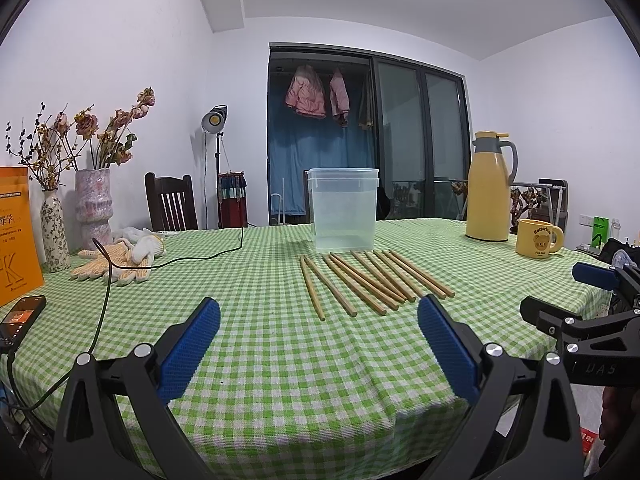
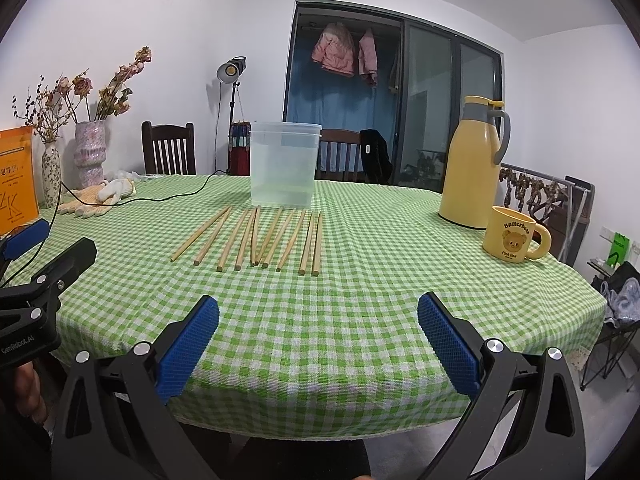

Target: Organize utensils

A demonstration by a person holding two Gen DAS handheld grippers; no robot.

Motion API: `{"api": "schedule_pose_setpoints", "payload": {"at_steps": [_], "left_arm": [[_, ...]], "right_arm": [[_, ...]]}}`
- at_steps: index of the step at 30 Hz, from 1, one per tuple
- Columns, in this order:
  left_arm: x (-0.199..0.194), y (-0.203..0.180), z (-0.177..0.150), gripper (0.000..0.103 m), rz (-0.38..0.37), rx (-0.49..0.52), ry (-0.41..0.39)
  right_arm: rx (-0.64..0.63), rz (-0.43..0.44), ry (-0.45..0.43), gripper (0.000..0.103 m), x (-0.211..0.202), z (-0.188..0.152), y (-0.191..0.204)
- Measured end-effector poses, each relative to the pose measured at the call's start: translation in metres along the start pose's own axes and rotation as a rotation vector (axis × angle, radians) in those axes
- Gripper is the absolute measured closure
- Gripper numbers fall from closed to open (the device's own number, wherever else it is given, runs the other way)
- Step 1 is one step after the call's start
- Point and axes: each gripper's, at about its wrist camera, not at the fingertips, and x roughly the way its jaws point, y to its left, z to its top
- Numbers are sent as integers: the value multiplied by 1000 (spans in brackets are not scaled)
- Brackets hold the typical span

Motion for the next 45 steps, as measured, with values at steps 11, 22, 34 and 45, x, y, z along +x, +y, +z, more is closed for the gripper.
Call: {"api": "schedule_pose_setpoints", "payload": {"at_steps": [11, 22, 34, 45], "left_arm": [[1, 0, 1, 7, 4, -1, 3], [5, 3, 1, 7, 6, -5, 14], [24, 15, -5, 7, 38, -20, 58], [79, 39, 17, 7, 49, -86, 172]], "right_arm": [[-10, 2, -1, 7, 0, 0, 2], [-7, -2, 1, 7, 1, 1, 1], [-62, 13, 4, 7, 10, -2, 4], [-18, -10, 84, 7, 53, 17, -9]]}}
